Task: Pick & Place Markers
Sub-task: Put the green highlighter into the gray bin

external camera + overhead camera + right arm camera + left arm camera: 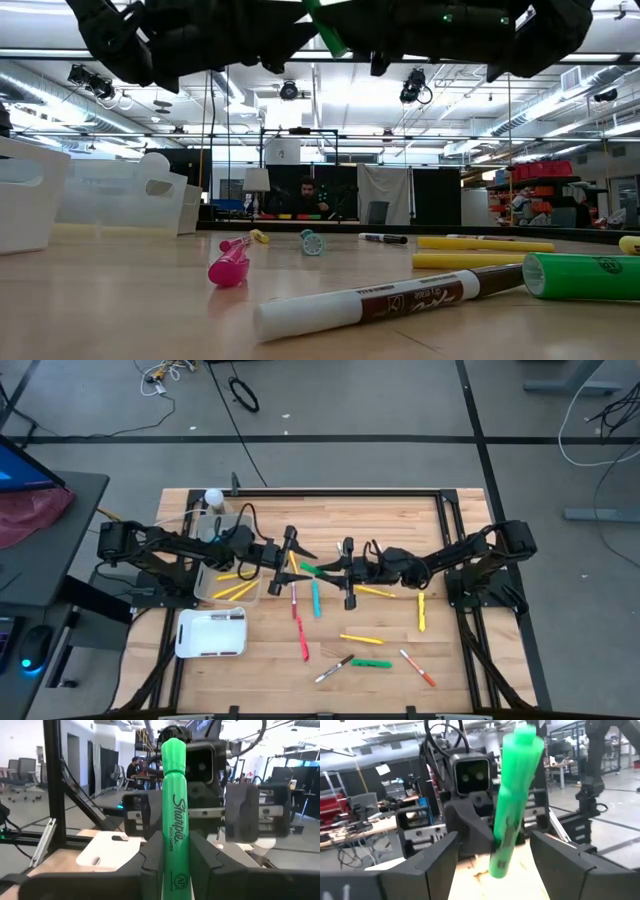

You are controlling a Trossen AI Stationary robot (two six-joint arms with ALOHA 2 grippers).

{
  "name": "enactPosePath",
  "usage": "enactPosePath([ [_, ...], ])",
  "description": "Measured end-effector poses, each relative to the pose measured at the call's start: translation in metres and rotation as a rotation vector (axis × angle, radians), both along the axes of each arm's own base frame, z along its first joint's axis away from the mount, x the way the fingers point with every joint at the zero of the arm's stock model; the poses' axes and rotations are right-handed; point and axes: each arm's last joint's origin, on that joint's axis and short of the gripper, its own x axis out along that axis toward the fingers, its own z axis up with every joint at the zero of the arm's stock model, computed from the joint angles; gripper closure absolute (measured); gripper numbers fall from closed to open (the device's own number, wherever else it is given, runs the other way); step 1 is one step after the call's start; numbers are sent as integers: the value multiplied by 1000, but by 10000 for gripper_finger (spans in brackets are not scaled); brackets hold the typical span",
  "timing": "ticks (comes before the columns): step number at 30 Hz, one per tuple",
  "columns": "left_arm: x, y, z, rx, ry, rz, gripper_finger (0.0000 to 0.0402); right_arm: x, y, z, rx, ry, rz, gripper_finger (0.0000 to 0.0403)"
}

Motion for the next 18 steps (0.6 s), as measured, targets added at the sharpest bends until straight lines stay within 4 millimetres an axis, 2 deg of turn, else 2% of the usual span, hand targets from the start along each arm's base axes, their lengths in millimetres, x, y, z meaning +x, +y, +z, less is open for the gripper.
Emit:
enactPosePath([
  [10, -1, -8, 9, -20, -90, -6, 158, 0, -2, -6, 0, 57, -47, 346],
  [14, -1, -8, 9, -20, -87, -2, 203, 0, -2, -5, 0, 55, -46, 346],
  [18, -1, -7, 9, -20, -84, 3, 279, 0, -2, -6, 0, 60, -46, 332],
])
